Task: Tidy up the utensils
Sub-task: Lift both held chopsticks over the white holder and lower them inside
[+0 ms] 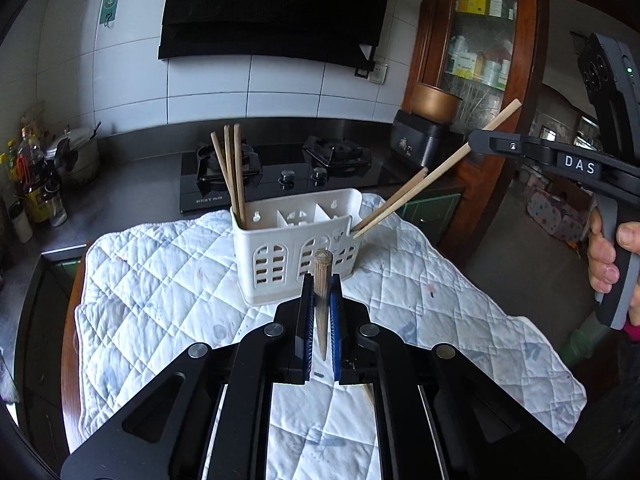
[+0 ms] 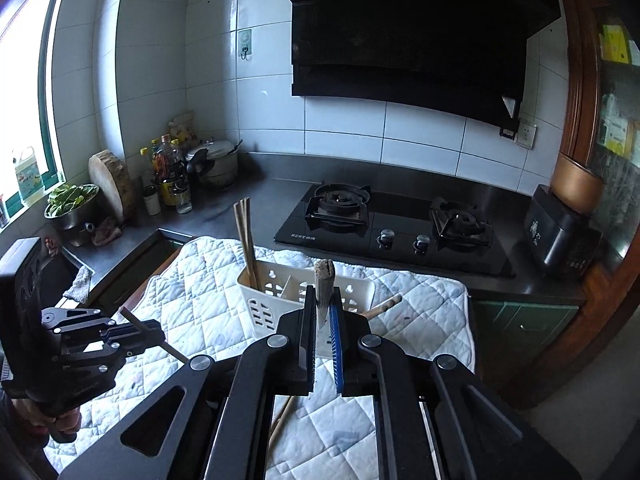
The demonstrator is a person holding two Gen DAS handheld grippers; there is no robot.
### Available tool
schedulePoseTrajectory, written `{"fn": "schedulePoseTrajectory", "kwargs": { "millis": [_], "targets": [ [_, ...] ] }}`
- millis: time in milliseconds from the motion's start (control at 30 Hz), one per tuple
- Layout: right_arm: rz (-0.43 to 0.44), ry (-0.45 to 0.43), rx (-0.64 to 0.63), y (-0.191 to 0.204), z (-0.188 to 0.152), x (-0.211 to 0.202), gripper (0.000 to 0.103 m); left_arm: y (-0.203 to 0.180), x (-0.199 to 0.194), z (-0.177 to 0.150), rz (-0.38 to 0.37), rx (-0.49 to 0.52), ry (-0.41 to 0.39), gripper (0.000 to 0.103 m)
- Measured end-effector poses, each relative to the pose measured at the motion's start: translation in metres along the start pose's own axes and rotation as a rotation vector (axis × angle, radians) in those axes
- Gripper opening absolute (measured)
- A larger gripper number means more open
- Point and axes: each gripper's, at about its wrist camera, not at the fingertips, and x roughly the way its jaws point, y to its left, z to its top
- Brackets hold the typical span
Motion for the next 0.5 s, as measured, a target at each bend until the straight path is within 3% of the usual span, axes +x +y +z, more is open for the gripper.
{"fn": "schedulePoseTrajectory", "kwargs": {
  "millis": [200, 500],
  "targets": [
    [-0.058, 0.029, -0.017, -0.011, 0.02, 0.019, 0.007, -0.002, -0.02, 0.058, 0.016, 0.035, -0.107, 0.006],
    [-0.044, 0.093, -0.012, -0.018, 0.023, 0.062, 0.007, -0.01, -0.027, 0.132, 0.094, 0.086, -0.261, 0.006]
  ]
}}
